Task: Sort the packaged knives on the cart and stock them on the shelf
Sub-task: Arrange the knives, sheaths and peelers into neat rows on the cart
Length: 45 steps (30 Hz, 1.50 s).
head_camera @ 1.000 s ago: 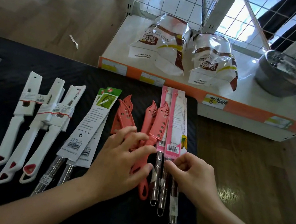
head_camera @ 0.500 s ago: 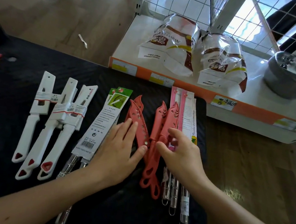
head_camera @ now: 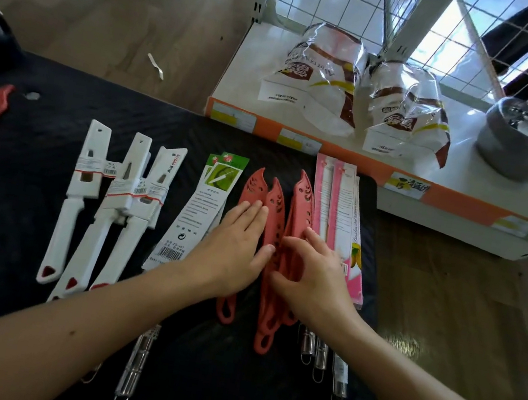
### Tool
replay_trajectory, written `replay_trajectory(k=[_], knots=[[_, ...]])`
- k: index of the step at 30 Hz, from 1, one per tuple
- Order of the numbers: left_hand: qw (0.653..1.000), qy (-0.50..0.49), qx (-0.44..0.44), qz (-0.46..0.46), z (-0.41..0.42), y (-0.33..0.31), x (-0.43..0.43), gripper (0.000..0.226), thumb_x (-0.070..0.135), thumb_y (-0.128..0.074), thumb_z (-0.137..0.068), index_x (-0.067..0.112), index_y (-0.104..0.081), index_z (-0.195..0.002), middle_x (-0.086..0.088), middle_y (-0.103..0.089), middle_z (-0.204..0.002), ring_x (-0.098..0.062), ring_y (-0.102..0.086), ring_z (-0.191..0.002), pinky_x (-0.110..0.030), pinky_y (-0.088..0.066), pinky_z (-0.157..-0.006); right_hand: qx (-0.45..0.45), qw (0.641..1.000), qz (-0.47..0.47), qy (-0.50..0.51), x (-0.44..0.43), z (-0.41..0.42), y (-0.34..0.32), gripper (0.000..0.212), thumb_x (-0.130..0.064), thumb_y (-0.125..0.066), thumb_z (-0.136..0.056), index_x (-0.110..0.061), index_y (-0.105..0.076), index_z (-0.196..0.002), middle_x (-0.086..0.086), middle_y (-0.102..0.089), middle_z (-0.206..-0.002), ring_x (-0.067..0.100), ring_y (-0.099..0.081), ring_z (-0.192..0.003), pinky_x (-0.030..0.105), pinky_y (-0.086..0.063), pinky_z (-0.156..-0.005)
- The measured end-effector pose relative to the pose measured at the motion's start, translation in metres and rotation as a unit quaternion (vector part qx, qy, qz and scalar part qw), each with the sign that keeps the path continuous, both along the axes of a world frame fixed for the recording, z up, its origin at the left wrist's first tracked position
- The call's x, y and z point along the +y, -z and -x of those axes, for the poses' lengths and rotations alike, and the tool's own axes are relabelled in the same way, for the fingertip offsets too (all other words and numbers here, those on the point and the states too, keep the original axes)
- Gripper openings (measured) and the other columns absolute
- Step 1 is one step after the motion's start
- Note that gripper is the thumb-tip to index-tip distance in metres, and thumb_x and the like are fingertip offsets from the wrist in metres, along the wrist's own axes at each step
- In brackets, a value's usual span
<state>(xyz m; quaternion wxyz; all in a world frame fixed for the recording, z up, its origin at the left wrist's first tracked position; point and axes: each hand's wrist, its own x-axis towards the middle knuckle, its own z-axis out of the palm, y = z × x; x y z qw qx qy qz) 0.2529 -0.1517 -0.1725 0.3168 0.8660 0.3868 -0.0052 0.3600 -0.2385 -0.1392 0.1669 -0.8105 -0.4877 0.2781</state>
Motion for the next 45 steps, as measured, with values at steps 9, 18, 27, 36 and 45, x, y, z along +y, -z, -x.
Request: replay_trajectory(k=[9,18,27,36,45], knots=[[0.992,-0.037,-0.081,-0.084,0.040,-0.011,0.001,0.057,0.032,-0.037,-0.097,0.016,-0.016,-0.148,0.001,-0.011,-0.157,-0.012,0.000,-0.145,-0.024,-0.003,-0.118,-0.050,0.995,-0.056,-0.062,0.022,0.032,-0.006,0.052,-0.029,-0.057,-0.087,-0.024,-0.044,-0.137,-0.008,-0.033,-0.147,0.014,-0.014,-0.134,0.020,-0.018,-0.106],[0.966,-0.228,-0.043,-0.112,0.156,-0.019,0.039,0.057,0.031,-0.043,-0.094,0.013,-0.025,-0.145,-0.002,-0.026,-0.153,-0.017,-0.011,-0.143,-0.032,-0.016,-0.116,-0.031,0.986,-0.082,-0.143,0.071,0.101,-0.011,0.047,-0.022,-0.059,-0.087,-0.024,-0.049,-0.132,-0.007,-0.043,-0.138,0.014,-0.021,-0.128,0.011,-0.014,-0.092],[0.918,-0.368,0.077,-0.126,0.252,-0.018,0.070,0.063,0.036,-0.046,-0.092,0.012,-0.022,-0.145,-0.007,-0.024,-0.152,-0.030,-0.017,-0.140,-0.044,-0.027,-0.110,-0.023,0.973,-0.056,-0.221,0.103,0.172,-0.011,0.047,-0.024,-0.055,-0.089,-0.023,-0.045,-0.135,-0.007,-0.037,-0.144,0.017,-0.014,-0.135,0.027,-0.018,-0.109],[0.918,-0.354,0.136,-0.116,0.287,-0.010,0.088,0.057,0.026,-0.044,-0.095,0.010,-0.020,-0.143,-0.021,-0.049,-0.127,-0.037,-0.048,-0.113,-0.046,-0.044,-0.083,-0.028,0.975,-0.047,-0.214,0.108,0.192,-0.002,0.044,-0.024,-0.055,-0.090,-0.023,-0.048,-0.133,-0.007,-0.040,-0.141,0.016,-0.015,-0.134,0.027,-0.017,-0.110],[0.926,-0.368,0.064,-0.063,0.269,-0.014,0.087,0.039,0.028,-0.067,-0.080,0.003,-0.052,-0.105,-0.011,-0.064,-0.092,-0.032,-0.065,-0.086,-0.039,-0.053,-0.074,-0.028,0.977,-0.075,-0.197,0.104,0.180,0.001,0.035,-0.021,-0.055,-0.090,-0.019,-0.056,-0.125,-0.004,-0.046,-0.135,0.015,-0.024,-0.133,0.023,-0.020,-0.105]])
